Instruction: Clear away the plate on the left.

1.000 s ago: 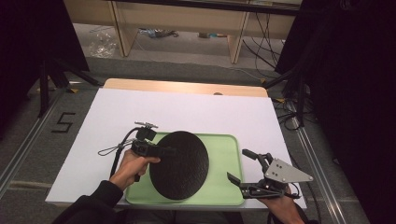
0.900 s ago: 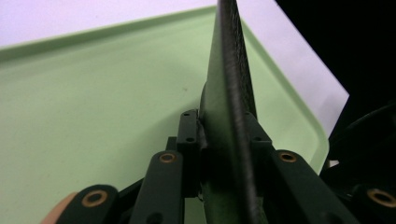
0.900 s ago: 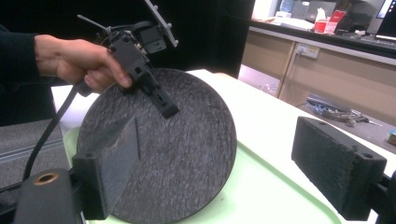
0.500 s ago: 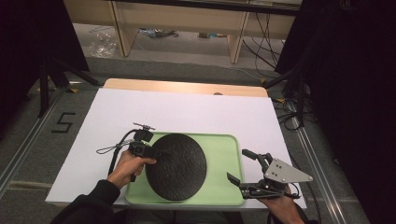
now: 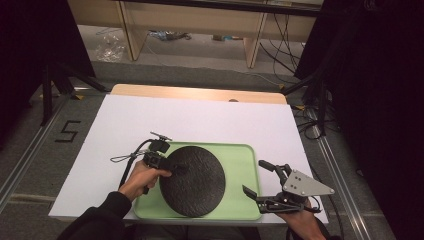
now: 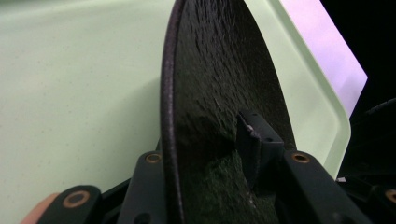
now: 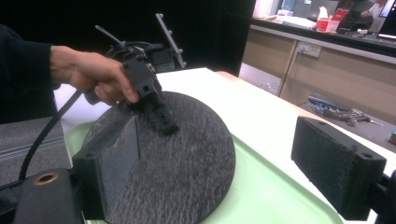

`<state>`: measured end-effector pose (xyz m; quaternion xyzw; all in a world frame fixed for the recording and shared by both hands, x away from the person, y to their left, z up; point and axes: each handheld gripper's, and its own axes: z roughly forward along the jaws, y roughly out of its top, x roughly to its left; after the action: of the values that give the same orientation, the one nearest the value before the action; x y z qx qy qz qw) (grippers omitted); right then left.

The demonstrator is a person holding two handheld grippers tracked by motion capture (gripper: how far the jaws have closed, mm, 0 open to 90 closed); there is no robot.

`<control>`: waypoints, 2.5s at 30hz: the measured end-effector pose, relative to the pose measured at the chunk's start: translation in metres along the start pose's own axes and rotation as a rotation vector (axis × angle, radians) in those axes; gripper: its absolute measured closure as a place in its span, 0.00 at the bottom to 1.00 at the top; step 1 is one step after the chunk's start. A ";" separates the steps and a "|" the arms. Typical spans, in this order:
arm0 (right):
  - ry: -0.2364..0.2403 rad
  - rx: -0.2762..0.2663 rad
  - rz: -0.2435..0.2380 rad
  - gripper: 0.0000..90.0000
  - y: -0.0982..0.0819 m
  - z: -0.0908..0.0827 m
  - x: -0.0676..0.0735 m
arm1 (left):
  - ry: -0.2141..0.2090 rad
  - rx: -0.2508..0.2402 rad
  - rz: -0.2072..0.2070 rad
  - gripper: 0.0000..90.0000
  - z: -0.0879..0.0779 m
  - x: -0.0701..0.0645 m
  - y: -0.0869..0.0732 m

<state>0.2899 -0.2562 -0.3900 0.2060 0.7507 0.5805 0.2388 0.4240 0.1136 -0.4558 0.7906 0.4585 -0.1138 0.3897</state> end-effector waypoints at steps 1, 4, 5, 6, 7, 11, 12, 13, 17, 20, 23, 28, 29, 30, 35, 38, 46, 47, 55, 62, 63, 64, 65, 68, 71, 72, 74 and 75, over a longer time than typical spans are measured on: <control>0.000 0.001 -0.001 0.18 0.000 0.000 0.000 | 0.002 0.005 0.015 0.73 0.000 0.001 0.001; 0.001 0.001 -0.001 0.18 0.000 0.000 0.000 | 0.011 0.008 0.031 0.72 0.001 0.000 0.002; 0.007 -0.007 0.003 0.18 0.000 0.001 0.000 | 0.013 0.003 0.021 0.70 0.001 0.000 0.002; 0.007 -0.007 0.003 0.18 0.000 0.001 0.000 | 0.019 0.008 0.024 0.70 0.000 0.001 0.002; 0.010 -0.005 0.000 0.18 -0.001 0.001 0.000 | 0.031 0.015 0.033 0.70 -0.001 0.003 0.003; 0.015 -0.003 0.002 0.18 -0.001 0.001 0.000 | 0.027 0.022 -0.011 0.70 -0.006 0.012 0.001; 0.017 0.003 -0.001 0.18 -0.001 0.001 0.000 | 0.019 0.022 -0.003 0.71 -0.007 0.015 0.001; 0.011 0.008 -0.002 0.18 0.000 0.001 0.001 | 0.024 0.032 0.000 0.71 -0.007 0.015 0.001; 0.018 0.011 -0.004 0.18 0.000 0.000 0.000 | 0.066 0.038 -0.002 0.65 -0.004 0.014 0.001; 0.015 0.005 -0.002 0.18 0.000 0.001 0.000 | 0.052 0.027 -0.015 0.65 -0.002 0.018 0.001; 0.009 0.012 -0.006 0.18 0.000 0.001 0.001 | 0.055 0.028 -0.013 0.65 0.000 0.016 0.003; 0.013 0.016 -0.006 0.18 0.000 0.001 0.001 | 0.057 0.032 -0.008 0.63 0.002 0.019 0.004; 0.009 0.015 -0.007 0.18 0.000 0.001 0.001 | 0.057 0.047 0.002 0.63 0.002 0.020 0.004; 0.009 0.013 -0.006 0.18 0.000 0.001 0.001 | 0.064 0.053 -0.001 0.61 0.002 0.020 0.004; 0.021 0.011 -0.006 0.18 0.000 0.000 0.000 | 0.087 0.090 0.003 0.57 0.003 0.023 0.004; 0.015 0.019 -0.006 0.18 0.000 0.000 0.000 | 0.121 0.108 -0.001 0.54 0.005 0.023 0.004; 0.014 0.008 -0.006 0.18 0.000 0.000 0.001 | 0.162 0.138 0.021 0.50 0.003 0.025 0.004; 0.019 0.014 -0.006 0.18 0.000 0.000 0.000 | 0.172 0.135 0.031 0.50 0.002 0.025 0.003; 0.014 0.004 -0.006 0.18 0.000 0.000 0.000 | 0.217 0.105 0.049 0.43 -0.008 0.022 0.003; 0.013 0.015 -0.009 0.18 0.000 -0.001 0.000 | 0.241 0.041 0.072 0.40 -0.023 0.015 0.004; 0.012 0.001 -0.004 0.18 0.000 0.000 0.001 | 0.240 0.000 0.052 0.39 -0.024 0.013 0.003; 0.017 -0.001 -0.006 0.18 0.000 0.000 0.000 | 0.242 -0.014 0.054 0.39 -0.028 0.012 0.003; 0.011 0.004 -0.005 0.18 0.000 0.000 0.001 | 0.240 -0.042 0.042 0.38 -0.029 0.011 0.002; 0.016 -0.001 -0.005 0.18 0.000 0.000 0.001 | 0.238 -0.056 0.068 0.36 -0.037 0.009 0.002; 0.013 0.011 -0.007 0.18 0.000 -0.001 0.001 | 0.235 -0.070 0.100 0.34 -0.041 0.005 0.001; 0.014 0.008 -0.007 0.18 0.000 -0.001 0.001 | 0.233 -0.069 0.108 0.33 -0.043 0.003 0.001; 0.013 0.004 -0.004 0.18 0.000 0.000 0.001 | 0.230 -0.097 0.116 0.32 -0.044 0.001 0.000; 0.011 0.010 -0.007 0.18 0.000 0.000 0.001 | 0.234 -0.103 0.121 0.32 -0.046 0.000 -0.001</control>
<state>0.2890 -0.2560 -0.3899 0.2017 0.7556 0.5769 0.2356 0.4150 0.1467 -0.4252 0.8037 0.4573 0.0264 0.3797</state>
